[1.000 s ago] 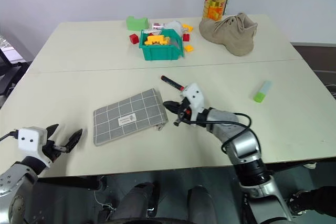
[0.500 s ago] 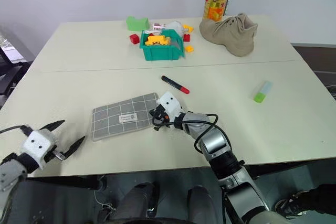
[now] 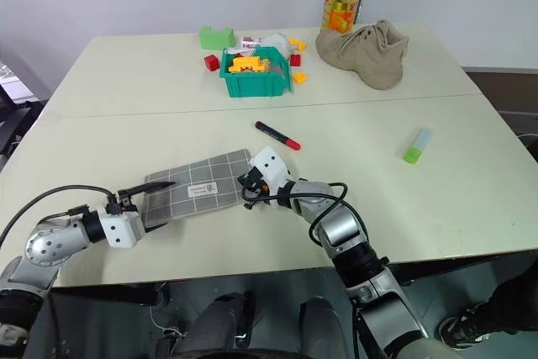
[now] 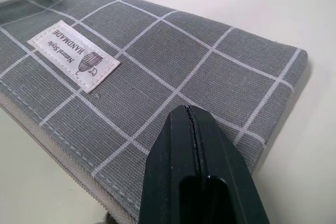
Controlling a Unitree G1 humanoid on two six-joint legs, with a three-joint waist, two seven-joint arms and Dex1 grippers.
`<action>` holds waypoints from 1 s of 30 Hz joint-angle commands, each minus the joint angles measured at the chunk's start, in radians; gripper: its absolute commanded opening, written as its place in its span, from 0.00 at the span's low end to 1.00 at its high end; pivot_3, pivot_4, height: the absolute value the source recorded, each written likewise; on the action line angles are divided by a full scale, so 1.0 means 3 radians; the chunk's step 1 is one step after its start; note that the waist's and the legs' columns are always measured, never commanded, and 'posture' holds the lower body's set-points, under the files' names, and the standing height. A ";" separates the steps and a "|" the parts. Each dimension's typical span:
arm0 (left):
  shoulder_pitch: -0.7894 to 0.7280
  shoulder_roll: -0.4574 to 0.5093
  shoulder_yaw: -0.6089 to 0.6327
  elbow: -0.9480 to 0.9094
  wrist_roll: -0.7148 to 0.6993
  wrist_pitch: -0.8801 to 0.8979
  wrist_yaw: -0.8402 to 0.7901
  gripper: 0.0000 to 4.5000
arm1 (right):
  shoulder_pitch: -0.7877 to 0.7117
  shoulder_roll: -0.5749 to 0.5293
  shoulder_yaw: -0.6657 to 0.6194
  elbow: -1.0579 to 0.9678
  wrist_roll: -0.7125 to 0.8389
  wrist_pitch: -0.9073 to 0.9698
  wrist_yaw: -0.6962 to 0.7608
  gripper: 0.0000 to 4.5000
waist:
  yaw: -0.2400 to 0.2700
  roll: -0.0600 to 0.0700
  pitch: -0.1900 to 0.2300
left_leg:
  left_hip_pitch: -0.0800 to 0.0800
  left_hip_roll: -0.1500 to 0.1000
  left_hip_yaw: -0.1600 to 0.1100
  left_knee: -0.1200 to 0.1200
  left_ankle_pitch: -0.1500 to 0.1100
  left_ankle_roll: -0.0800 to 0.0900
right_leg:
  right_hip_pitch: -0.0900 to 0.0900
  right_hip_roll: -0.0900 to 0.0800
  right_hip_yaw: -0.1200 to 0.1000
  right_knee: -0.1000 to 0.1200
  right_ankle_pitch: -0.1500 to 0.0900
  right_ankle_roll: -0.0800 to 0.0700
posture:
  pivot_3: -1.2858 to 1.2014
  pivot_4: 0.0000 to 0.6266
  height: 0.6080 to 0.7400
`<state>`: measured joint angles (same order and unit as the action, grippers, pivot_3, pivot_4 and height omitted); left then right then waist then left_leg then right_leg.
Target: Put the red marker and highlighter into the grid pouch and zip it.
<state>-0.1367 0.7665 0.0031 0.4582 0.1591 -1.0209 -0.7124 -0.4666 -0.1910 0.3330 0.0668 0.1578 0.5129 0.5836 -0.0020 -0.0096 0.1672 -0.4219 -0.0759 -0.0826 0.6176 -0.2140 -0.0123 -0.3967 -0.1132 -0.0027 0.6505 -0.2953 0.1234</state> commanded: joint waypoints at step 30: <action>0.0376 -0.1244 -0.0096 -0.2250 -0.1013 0.3003 0.0960 0.00 | -0.0295 -0.0299 -0.0844 -0.0509 0.0345 0.0118 -0.0094 0.99 | -0.0037 0.0002 0.0002 | 0.0004 0.0003 0.0005 -0.0002 0.0002 -0.0001 | 0.0012 0.0006 0.0007 0.0010 -0.0001 0.0001 | 0.52 0.24 1.00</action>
<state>-0.0132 0.3983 -0.0216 -0.1740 -0.1545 -0.1156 -0.4276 -0.5243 -0.2924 0.0800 -0.0587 0.2640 0.5594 0.5757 -0.0130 -0.0091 0.1676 -0.4208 -0.0750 -0.0812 0.6170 -0.2134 -0.0125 -0.3931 -0.1116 -0.0005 0.6535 -0.2956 0.1238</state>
